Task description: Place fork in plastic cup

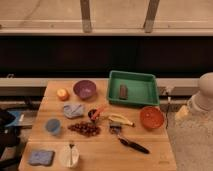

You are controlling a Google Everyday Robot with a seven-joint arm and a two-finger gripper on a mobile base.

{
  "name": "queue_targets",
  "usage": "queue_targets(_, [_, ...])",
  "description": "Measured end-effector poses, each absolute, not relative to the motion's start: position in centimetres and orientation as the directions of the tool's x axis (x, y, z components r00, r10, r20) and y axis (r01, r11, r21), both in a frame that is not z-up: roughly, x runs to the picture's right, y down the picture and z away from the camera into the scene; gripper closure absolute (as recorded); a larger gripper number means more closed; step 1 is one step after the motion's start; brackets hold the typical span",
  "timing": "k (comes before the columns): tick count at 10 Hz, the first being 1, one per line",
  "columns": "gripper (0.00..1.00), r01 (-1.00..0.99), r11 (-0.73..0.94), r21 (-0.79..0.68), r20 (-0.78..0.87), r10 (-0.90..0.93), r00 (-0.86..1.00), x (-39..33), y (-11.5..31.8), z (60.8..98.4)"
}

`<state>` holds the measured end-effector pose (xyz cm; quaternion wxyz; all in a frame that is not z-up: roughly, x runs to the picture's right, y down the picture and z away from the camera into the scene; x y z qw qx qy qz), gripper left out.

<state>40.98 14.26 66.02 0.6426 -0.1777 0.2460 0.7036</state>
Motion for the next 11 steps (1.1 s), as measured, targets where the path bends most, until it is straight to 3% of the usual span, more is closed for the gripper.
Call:
queue_targets(5, [0.29, -0.995, -0.023, 0.1, -0.567, 0.82, -0.076, 40.3, 14.2, 65.7])
queue_targets(11, [0.29, -0.97, 0.239, -0.055, -0.522, 0.821, 0.232, 26.9, 11.7, 65.5])
